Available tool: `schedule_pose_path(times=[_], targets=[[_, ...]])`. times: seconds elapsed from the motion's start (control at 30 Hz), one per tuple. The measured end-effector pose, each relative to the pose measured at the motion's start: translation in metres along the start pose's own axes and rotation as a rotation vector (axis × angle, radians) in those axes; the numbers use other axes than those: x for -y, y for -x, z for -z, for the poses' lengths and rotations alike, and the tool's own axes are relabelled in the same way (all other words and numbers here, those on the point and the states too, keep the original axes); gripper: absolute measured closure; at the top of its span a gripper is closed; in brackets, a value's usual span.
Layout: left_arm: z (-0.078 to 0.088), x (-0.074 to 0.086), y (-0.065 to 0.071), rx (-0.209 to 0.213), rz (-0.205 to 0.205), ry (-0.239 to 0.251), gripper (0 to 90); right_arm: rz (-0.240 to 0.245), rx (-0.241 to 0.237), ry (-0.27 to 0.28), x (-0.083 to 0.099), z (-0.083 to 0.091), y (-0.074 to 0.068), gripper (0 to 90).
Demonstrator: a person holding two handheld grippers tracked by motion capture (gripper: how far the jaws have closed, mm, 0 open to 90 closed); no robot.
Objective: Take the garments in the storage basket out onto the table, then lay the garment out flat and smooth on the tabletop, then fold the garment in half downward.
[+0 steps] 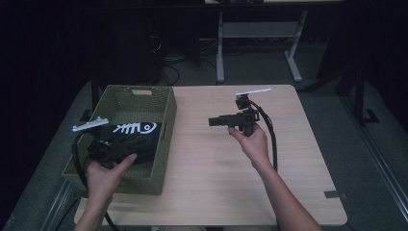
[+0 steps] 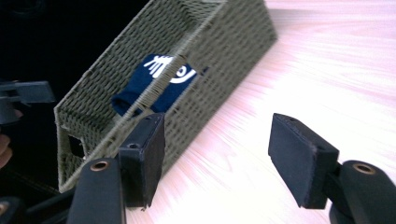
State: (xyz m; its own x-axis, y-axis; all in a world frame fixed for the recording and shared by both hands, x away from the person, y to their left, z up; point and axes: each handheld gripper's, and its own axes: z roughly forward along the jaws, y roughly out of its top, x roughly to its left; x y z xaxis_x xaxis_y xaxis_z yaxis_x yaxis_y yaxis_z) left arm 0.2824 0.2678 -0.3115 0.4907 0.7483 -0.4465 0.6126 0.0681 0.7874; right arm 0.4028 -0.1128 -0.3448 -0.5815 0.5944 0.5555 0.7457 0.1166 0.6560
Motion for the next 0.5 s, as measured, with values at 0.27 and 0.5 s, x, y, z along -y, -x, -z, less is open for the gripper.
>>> schedule_pose_path(times=[0.27,0.5], targets=[[-0.033,-0.002,0.031,0.084,-0.033,-0.016,42.8,-0.040,0.045,0.024,0.018,0.033,0.020,33.9],[-0.055,-0.001,0.046,0.120,-0.054,-0.045,42.1,-0.058,0.079,0.026,0.030,0.053,0.034,30.9]])
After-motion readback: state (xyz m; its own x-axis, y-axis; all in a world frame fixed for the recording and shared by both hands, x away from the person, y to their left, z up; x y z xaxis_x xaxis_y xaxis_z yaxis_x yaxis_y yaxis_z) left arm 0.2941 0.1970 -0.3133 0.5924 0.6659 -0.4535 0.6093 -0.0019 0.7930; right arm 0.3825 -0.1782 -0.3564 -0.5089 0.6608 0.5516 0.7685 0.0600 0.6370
